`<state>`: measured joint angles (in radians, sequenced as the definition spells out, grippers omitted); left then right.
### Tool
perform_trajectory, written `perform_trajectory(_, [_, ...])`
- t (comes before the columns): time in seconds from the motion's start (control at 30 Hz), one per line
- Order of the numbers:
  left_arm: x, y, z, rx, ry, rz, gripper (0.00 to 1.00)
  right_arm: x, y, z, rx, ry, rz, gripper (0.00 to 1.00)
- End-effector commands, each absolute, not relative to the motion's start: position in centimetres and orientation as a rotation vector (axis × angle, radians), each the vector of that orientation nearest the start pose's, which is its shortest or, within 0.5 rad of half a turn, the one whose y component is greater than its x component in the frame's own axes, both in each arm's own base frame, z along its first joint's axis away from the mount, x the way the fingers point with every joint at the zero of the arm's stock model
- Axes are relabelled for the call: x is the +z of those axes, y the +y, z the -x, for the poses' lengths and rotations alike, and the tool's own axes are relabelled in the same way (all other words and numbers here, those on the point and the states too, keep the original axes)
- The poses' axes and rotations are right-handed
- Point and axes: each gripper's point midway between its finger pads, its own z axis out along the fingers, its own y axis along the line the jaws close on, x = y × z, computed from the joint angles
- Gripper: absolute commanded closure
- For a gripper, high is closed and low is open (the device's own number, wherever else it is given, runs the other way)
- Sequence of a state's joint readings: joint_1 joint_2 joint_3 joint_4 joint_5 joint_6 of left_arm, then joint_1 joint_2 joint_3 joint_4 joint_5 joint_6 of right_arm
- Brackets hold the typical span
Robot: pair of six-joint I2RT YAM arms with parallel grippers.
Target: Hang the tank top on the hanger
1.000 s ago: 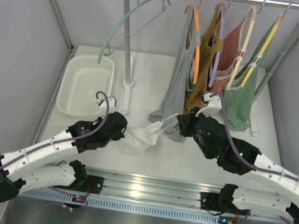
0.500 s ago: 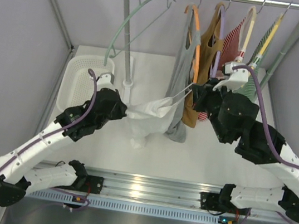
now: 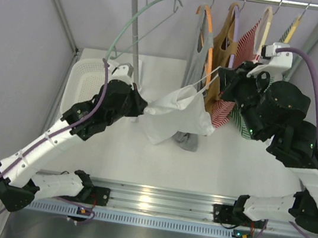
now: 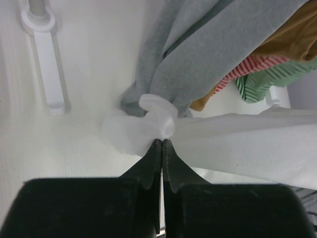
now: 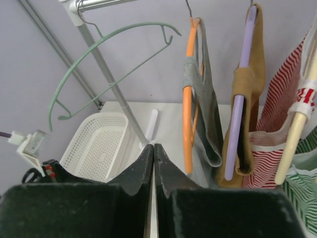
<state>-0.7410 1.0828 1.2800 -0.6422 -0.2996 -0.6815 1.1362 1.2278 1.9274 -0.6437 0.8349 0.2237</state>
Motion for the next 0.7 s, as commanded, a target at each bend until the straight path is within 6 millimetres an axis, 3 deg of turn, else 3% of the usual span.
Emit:
perform_trajectory(0.0, [27.7,-20.9,-25.7,-0.598,2.137,0.098,1.0,49.7,21.8,-22.8,0.479,1.648,0.078,1.0])
perform_trajectory(0.03, [24.5,-20.7,-25.1,-0.566,2.205,0.097,1.0,46.4,22.8,-22.7,0.477,1.701,0.114,1.0])
perform_trajectory(0.1, [22.0,-20.8,-24.5,-0.587,2.243,0.111,1.0,42.2,24.8,-21.9,0.554,1.78,0.119,1.0])
perform_trajectory(0.13, [18.6,-20.1,-23.9,-0.546,2.31,0.123,1.0,37.6,25.5,-21.6,0.53,1.848,0.146,1.0])
perform_trajectory(0.2, [16.0,-20.1,-23.5,-0.559,2.349,0.143,1.0,33.0,27.5,-20.0,0.61,1.943,0.145,1.0])
perform_trajectory(0.23, [13.3,-19.2,-22.9,-0.521,2.402,0.16,1.0,28.3,27.9,-19.3,0.569,2.019,0.181,1.0])
perform_trajectory(0.27, [12.3,-19.3,-23.0,-0.526,2.412,0.173,1.0,27.0,29.6,-18.0,0.655,2.04,0.166,1.0])
perform_trajectory(0.3, [11.3,-19.2,-22.8,-0.533,2.435,0.173,1.0,23.4,30.1,-17.2,0.629,2.102,0.199,1.0])
perform_trajectory(0.37, [8.9,-18.4,-22.5,-0.507,2.476,0.2,1.0,21.7,32.5,-15.3,0.719,2.128,0.218,1.0])
perform_trajectory(0.4, [8.3,-18.5,-22.7,-0.509,2.486,0.205,1.0,19.8,33.3,-14.9,0.704,2.158,0.239,1.0])
perform_trajectory(0.5, [7.1,-18.0,-22.9,-0.479,2.507,0.217,1.0,17.7,36.2,-13.3,0.77,2.196,0.294,1.0])
perform_trajectory(0.67, [6.6,-16.5,-24.7,-0.434,2.506,0.27,1.0,17.5,40.0,-11.6,0.894,2.168,0.397,1.0])
